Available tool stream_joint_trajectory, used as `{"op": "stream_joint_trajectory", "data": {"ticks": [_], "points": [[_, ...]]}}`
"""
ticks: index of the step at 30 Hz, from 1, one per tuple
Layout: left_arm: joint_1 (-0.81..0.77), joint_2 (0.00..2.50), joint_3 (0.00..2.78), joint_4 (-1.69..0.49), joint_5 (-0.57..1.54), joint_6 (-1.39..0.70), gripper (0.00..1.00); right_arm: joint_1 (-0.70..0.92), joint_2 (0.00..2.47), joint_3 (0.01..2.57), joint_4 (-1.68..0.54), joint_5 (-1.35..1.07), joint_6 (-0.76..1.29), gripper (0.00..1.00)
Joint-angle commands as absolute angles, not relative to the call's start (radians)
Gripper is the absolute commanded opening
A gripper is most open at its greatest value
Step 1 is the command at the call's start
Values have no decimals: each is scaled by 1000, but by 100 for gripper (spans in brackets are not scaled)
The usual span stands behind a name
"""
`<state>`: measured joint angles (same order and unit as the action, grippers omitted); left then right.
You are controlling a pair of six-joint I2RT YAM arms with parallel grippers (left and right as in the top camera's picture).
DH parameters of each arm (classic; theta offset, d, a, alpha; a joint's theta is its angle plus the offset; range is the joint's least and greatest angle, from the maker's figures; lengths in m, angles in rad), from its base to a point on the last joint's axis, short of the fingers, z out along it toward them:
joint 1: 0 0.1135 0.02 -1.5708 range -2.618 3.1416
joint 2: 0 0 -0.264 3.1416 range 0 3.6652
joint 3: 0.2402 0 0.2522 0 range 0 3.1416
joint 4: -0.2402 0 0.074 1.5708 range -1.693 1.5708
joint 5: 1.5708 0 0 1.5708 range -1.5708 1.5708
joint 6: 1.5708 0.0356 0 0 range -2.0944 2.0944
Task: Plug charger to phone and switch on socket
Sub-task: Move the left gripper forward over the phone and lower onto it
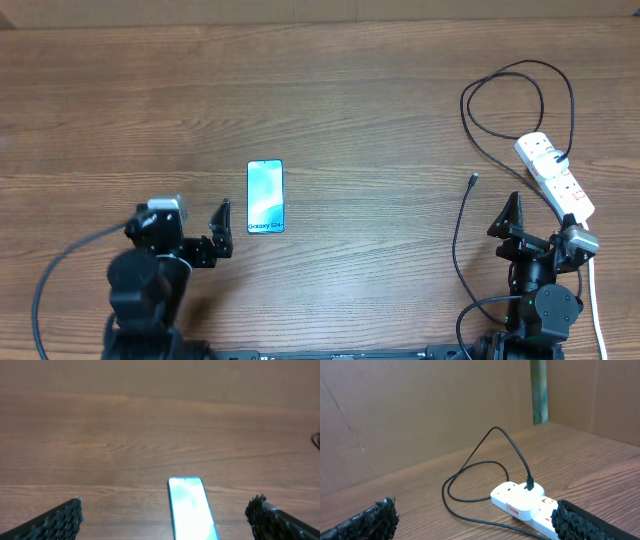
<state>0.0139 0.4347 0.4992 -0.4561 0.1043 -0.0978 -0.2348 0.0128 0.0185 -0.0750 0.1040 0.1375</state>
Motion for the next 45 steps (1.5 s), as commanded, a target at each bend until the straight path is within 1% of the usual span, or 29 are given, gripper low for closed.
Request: {"op": "stream_joint_trajectory", "data": {"ticks": [1,11,13,17,23,27,30,37,45], "points": [[19,532,658,-531,164,-83,100,-230,3,8,-72,99,126,100],[16,884,1155,-850,293,-121,100,-230,3,8,-72,99,126,100],[4,942,1242,-907,294,-121,100,-230,3,8,-72,99,126,100],[-42,1064,1407,-1010,270,-120,100,-230,3,8,-72,99,126,100],[-163,1253,1595,-1116,128,-147,100,-230,3,8,-72,99,126,100],[-235,1352,1622,-1129,72,-146,100,-230,3,8,-72,99,126,100],[-261,1422,1622,-1142,71,-146,100,-230,3,8,-72,99,126,100],[-265,1590,1622,-1156,129,-169,99,-230,3,8,-72,99,126,100],[-264,1798,1622,-1250,120,-175,99,-230,3,8,-72,99,126,100]]}}
